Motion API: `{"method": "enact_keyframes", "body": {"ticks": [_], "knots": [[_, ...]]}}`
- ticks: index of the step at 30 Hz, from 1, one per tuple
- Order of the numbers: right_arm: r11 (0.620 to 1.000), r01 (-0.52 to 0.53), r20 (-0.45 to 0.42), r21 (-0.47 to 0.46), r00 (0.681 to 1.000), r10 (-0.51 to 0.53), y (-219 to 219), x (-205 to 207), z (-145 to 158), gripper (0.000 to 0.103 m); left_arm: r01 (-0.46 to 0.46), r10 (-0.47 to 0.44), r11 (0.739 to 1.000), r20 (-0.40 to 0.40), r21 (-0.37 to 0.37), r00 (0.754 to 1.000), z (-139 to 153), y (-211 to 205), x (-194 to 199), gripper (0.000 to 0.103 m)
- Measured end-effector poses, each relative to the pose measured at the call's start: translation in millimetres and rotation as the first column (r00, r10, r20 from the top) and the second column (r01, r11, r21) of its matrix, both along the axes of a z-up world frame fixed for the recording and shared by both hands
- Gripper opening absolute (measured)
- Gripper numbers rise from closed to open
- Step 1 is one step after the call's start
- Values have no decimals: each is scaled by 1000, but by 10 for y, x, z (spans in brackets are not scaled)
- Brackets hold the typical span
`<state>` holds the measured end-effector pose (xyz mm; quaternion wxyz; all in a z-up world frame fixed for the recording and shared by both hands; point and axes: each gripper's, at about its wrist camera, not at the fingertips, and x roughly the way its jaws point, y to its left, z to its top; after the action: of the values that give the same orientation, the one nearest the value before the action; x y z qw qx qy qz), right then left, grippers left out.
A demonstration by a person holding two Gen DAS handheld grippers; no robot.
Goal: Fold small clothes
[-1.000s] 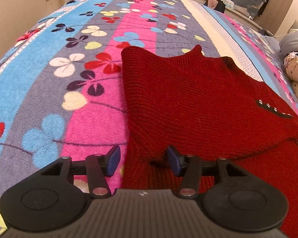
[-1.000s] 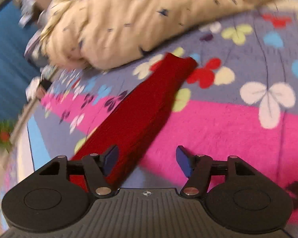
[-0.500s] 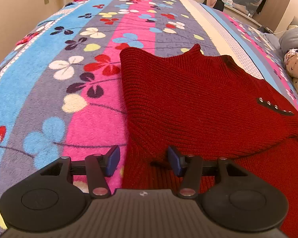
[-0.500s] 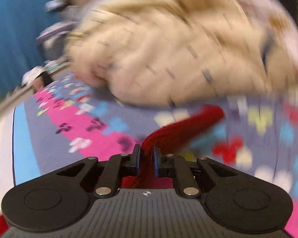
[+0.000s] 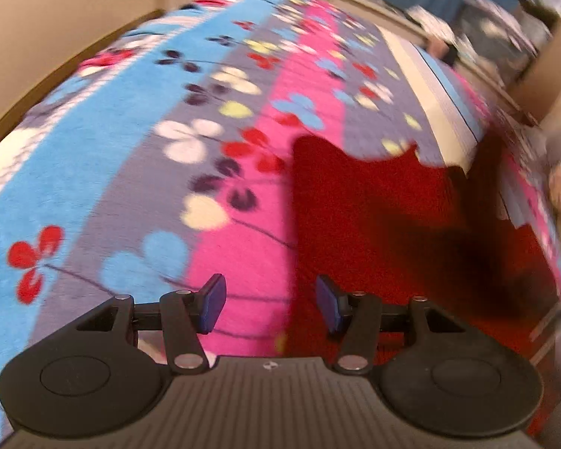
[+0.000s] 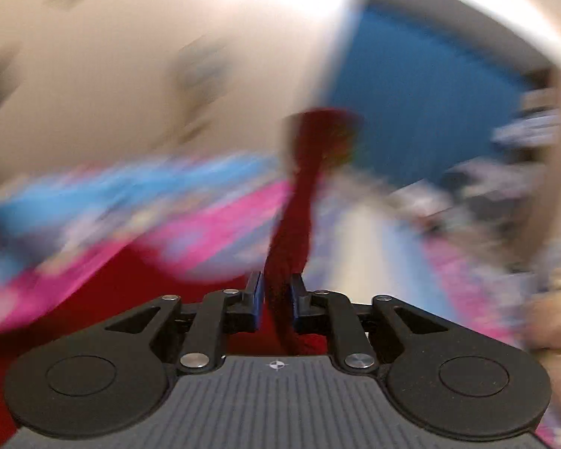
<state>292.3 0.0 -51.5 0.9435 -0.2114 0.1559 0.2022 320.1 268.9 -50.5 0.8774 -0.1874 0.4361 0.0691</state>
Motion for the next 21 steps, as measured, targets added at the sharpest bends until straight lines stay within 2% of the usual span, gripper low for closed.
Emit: {"method": "enact_keyframes", "body": {"ticks": [2, 4, 6, 8, 12, 13, 15, 16, 18, 20, 21], "knots": [[992, -93, -156, -80, 985, 80, 155, -93, -315, 18, -39, 39, 998, 8, -55, 999, 33, 139, -20, 58], [991, -90, -241, -104, 968, 62, 124, -164, -434, 25, -54, 58, 990, 27, -129, 998, 50, 224, -34, 56], [996, -57, -266, -64, 963, 38, -66, -248, -379, 41, -47, 60, 975, 53, -217, 997, 51, 259, -30, 52], [999, -17, -270, -37, 963, 7, -304, -366, -278, 45, -31, 57, 955, 78, -297, 995, 30, 244, -14, 49], [996, 86, -314, -9, 946, -85, -988, -568, -186, 46, 27, 24, 916, 120, -401, 993, -60, 99, 43, 48], [992, 126, -326, -9, 937, -122, -1175, -622, -184, 46, 40, 11, 914, 124, -404, 992, -93, 51, 61, 48], [977, 211, -350, -2, 915, -199, -1504, -717, -197, 47, 41, -2, 930, 107, -365, 994, -201, -60, 115, 46], [966, 258, -369, 6, 898, -238, -1687, -759, -218, 48, 45, -15, 943, 93, -331, 996, -274, -117, 148, 34], [932, 361, -413, 29, 853, -318, -2048, -862, -259, 48, 61, -42, 970, 86, -233, 995, -341, -222, 171, 23], [900, 434, -437, 51, 820, -370, -2333, -991, -234, 48, 78, -62, 983, 102, -165, 993, -225, -322, 144, 23], [890, 452, -437, 61, 814, -383, -2426, -1058, -218, 49, 85, -66, 986, 131, -140, 989, -150, -351, 91, 23]]}}
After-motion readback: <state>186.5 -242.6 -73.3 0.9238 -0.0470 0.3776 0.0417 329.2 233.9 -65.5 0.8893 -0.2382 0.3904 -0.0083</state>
